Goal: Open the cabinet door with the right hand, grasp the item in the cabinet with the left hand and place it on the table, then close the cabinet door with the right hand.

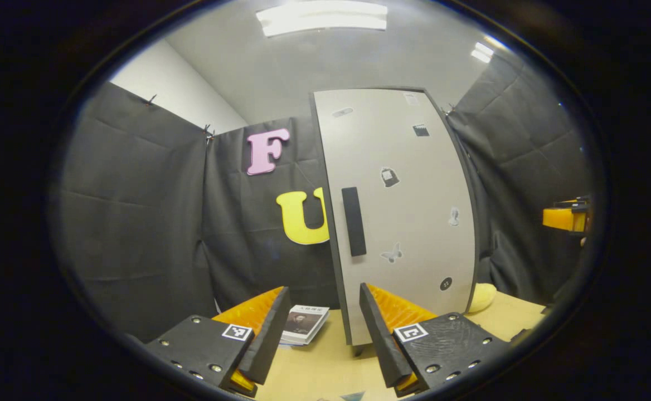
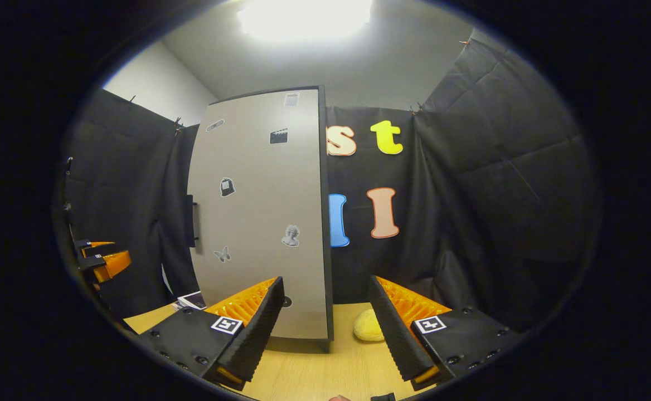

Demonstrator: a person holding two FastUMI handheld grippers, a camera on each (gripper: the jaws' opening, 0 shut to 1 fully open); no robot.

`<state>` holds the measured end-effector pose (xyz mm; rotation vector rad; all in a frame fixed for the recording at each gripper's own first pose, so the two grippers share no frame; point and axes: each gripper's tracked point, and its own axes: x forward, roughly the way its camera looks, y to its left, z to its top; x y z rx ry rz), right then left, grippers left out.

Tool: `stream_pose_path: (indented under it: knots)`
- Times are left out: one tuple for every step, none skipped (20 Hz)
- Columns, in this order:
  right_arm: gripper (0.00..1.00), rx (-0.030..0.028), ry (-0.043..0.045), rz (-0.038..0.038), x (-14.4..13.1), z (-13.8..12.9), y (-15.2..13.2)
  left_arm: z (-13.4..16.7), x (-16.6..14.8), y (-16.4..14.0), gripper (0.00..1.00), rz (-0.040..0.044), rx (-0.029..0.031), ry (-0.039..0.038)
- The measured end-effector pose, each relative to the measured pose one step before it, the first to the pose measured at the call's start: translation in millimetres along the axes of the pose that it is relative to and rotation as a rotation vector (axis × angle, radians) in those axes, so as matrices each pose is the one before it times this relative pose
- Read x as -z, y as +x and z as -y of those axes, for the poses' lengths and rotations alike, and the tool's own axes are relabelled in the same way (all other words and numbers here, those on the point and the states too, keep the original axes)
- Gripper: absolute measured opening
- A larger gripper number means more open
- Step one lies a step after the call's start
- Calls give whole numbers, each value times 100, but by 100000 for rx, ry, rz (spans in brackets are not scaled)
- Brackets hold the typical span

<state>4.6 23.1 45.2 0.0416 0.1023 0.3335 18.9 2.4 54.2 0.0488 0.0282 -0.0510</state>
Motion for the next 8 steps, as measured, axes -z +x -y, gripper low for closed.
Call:
stream_pose_path:
  knots:
    - [96,80,70,-24,-7,-14,19,9,45,50,77,43,78,-12]
    - [92,24,134,-105,-17,8,46,-8,-47,11,77,-31,-14,-77]
    - [92,21,126,70,-20,-32,-28,18,25,29,77,67,100,-95]
    - [92,94,-60,97,-26,31,-11,13,-24,51,77,146,49,-17]
    - [96,136,-215,103,8,-31,70,-16,6,49,77,145,31,123]
    - [96,95,-161,165,-117,-12,-13,-27,-42,36,77,166,24,181]
    - [96,3,-8,130,21,-52,7,-14,-27,65,77,161,25,161]
    - [96,-30,99,348,-58,-35,10,-9,-7,27,77,120,-35,155]
